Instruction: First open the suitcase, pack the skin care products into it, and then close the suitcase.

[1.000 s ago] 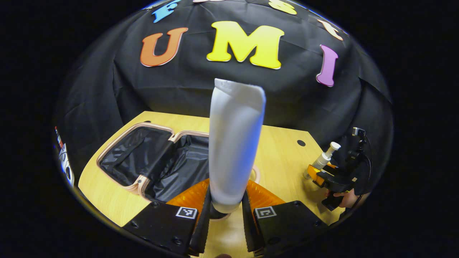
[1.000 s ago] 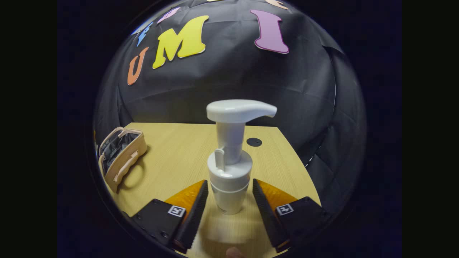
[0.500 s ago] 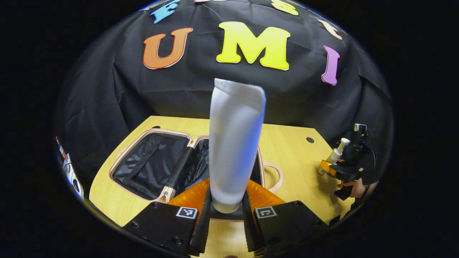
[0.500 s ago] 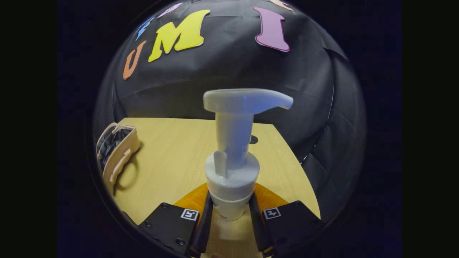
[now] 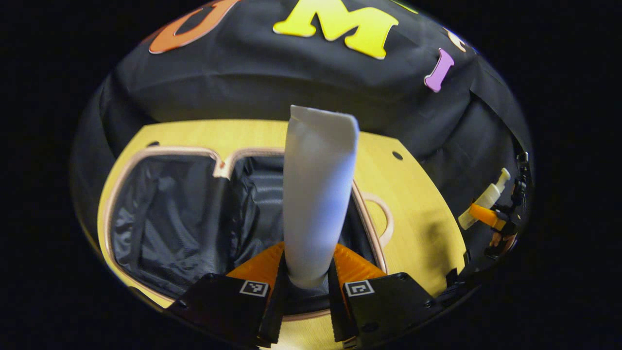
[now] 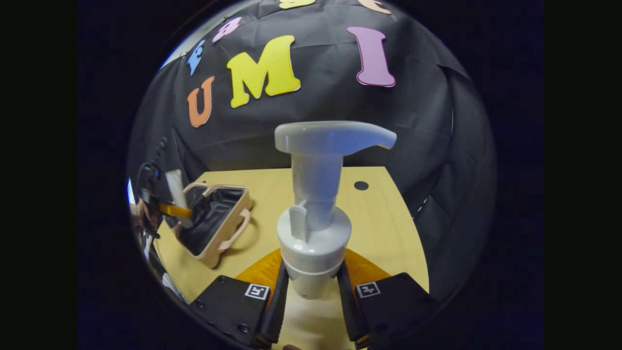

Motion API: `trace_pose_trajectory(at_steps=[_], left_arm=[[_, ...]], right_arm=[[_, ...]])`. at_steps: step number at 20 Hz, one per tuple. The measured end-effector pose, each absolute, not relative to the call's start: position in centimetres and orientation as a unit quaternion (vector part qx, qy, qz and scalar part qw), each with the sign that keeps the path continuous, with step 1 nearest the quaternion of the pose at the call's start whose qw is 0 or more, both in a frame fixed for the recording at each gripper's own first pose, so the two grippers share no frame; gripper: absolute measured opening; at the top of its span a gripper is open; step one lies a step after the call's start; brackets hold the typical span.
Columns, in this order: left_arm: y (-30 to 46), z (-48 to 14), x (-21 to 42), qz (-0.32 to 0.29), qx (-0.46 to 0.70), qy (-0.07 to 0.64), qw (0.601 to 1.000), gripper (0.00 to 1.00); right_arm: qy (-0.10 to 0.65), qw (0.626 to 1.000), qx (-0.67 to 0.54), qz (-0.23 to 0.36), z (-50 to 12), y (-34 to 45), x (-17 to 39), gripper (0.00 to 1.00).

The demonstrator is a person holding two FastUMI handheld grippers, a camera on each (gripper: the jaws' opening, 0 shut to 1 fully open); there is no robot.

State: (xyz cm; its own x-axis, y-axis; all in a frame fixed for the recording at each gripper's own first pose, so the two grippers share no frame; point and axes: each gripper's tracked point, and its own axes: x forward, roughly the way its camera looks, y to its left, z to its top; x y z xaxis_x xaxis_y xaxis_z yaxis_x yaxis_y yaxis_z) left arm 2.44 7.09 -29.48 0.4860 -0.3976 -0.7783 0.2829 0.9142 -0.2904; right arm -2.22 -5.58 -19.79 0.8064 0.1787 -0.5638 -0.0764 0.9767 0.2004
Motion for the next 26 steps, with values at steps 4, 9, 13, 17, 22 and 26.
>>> trace_pose_trajectory(at_steps=[4,9,13,17,22,26], left_arm=[[7.6,-34.0,1.8,-0.195,-0.077,0.545,0.812,0.41],[9.3,-36.8,1.2,-0.142,-0.087,0.661,0.732,0.41],[9.5,-37.6,1.3,-0.122,-0.09,0.711,0.687,0.41],[9.5,-37.8,1.4,-0.126,-0.087,0.717,0.68,0.45],[8.4,-36.4,0.9,-0.134,-0.114,0.705,0.687,0.66],[7.8,-31.7,0.1,-0.155,-0.141,0.647,0.733,0.94]], right_arm=[[0.312,0.941,0.12,0.046,-17.2,-4.1,-5.8,0.48],[0.303,0.945,0.108,0.058,-13.8,-3.2,-7.5,0.47],[0.295,0.948,0.096,0.073,-12.4,-2.3,-6.8,0.48],[0.303,0.947,0.071,0.077,-12.7,-1.5,-6.7,0.48],[0.313,0.943,0.058,0.098,-12.9,0.1,-6.2,0.48],[0.319,0.936,0.05,0.143,-12.4,5.1,-4.3,0.47]])
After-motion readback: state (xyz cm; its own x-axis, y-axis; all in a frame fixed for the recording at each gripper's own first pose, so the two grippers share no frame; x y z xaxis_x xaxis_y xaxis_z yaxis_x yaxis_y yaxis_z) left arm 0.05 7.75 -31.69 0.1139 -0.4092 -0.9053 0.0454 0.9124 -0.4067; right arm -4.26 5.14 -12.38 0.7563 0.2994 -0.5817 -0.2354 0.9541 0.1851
